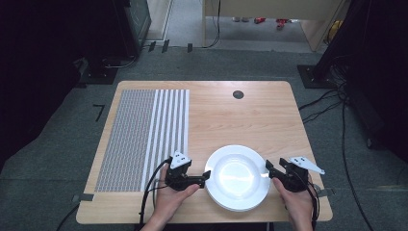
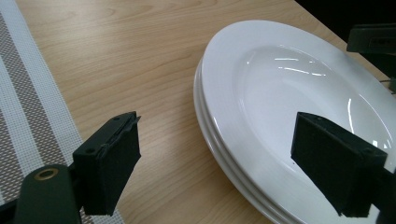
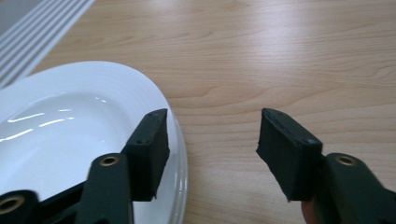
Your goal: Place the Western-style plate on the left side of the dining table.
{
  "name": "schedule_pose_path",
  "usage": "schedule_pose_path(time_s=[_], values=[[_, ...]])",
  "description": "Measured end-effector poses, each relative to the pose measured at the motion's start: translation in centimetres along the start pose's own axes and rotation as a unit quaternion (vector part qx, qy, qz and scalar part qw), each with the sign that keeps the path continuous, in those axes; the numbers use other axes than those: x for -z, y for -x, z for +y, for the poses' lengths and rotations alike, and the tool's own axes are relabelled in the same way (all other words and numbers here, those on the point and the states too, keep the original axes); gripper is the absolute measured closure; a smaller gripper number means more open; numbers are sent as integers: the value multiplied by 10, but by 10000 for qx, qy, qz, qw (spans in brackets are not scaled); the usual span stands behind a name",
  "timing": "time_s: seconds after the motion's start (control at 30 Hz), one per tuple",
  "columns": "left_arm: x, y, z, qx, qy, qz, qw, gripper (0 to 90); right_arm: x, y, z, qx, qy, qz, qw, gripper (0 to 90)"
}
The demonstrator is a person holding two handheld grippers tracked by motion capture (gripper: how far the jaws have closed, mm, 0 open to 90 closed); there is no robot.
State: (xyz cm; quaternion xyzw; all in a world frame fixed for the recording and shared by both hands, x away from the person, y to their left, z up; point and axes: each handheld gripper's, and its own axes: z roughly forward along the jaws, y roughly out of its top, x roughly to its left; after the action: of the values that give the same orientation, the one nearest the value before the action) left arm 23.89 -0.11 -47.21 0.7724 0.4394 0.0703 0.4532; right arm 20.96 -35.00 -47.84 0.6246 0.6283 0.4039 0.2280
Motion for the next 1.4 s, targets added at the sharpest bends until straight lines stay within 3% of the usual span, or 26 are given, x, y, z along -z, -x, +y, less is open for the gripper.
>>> schedule_pose_path(time_s=[0.17, 0.43, 0.57, 0.67, 0.77, 0.97, 1.17, 1.4], values=[[-4, 4, -2, -55, -59, -4, 10000, 259, 2, -2, -1, -29, 8, 291, 9996, 561], [-12, 9, -5, -111, -180, -167, 9996, 401, 1, -5, -4, -72, 10, 333, 9994, 630], [-14, 11, -7, -135, -223, -150, 9995, 460, 0, -4, -7, -251, -75, 473, 9985, 633], [-16, 12, -9, -156, -229, -157, 9995, 493, 0, -2, -8, -312, -51, 505, 9982, 695], [-17, 12, -8, -156, -231, -192, 9994, 514, -2, 2, -10, -490, -40, 731, 9961, 718], [-16, 10, -9, -102, -228, -252, 9994, 530, -3, 4, -13, -882, -86, 959, 9914, 775], [-14, 9, -9, -77, -189, -241, 9995, 566, -1, 5, -13, -1040, -145, 958, 9899, 801], [-13, 6, -10, 97, -177, -339, 9992, 583, -1, 11, -15, -1399, -189, 1157, 9832, 805]])
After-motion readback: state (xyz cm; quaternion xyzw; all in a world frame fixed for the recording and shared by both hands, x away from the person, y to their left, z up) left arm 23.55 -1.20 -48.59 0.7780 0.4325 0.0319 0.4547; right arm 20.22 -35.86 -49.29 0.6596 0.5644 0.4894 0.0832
